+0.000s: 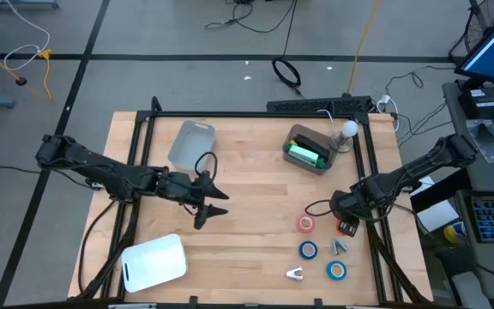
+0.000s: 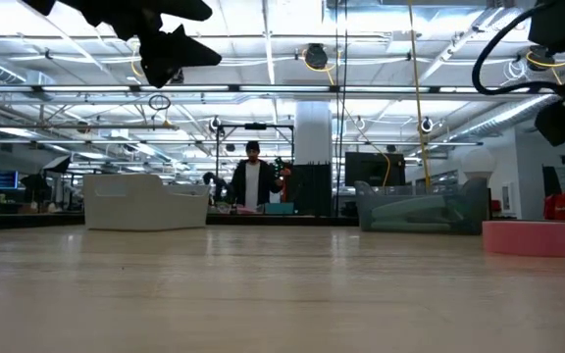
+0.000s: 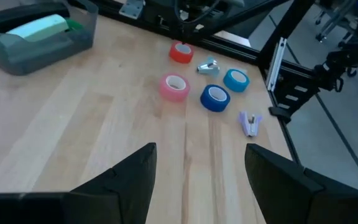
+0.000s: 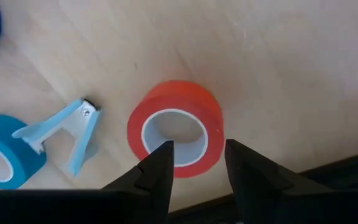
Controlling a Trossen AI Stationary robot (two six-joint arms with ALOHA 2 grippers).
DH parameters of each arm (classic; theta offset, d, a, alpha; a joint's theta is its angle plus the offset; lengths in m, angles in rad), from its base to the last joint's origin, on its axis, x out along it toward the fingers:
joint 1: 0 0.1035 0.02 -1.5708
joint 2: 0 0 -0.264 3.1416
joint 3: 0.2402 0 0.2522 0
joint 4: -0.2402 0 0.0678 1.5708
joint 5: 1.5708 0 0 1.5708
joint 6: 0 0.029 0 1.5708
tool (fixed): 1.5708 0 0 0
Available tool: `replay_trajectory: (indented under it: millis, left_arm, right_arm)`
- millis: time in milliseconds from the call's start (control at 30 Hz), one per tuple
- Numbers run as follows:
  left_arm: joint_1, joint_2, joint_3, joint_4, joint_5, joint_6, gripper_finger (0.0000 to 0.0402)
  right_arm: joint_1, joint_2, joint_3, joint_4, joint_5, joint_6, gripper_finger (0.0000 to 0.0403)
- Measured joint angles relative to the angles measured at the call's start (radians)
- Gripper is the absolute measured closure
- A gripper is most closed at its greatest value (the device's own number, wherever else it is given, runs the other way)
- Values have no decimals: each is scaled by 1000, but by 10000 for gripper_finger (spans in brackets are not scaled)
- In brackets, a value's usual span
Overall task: Pick and place Stapler, Stapler remover, tape
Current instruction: Put the orange tape into the gray bin
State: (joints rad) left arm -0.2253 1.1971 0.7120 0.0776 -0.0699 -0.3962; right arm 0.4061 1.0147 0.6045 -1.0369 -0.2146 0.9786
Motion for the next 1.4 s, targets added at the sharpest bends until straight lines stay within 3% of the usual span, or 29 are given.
replay_trajectory:
  millis: [267, 633, 833, 1100, 1400]
  left_arm:
    - [0, 1, 0, -8, 25, -1, 156]
    - [0, 1, 0, -8, 27, 1, 156]
    - [0, 1, 0, -9, 26, -2, 156]
    - [0, 1, 1, -8, 17, -28, 156]
    - [0, 1, 2, -6, 18, -159, 156]
  right_arm:
    - [0, 1, -62, 61, -23, 89, 244]
    - [0, 1, -97, 96, -23, 174, 262]
    - [0, 1, -97, 99, -23, 189, 293]
    - [0, 1, -97, 104, -24, 190, 374]
    - [-1, -29, -97, 128, -72, 220, 377]
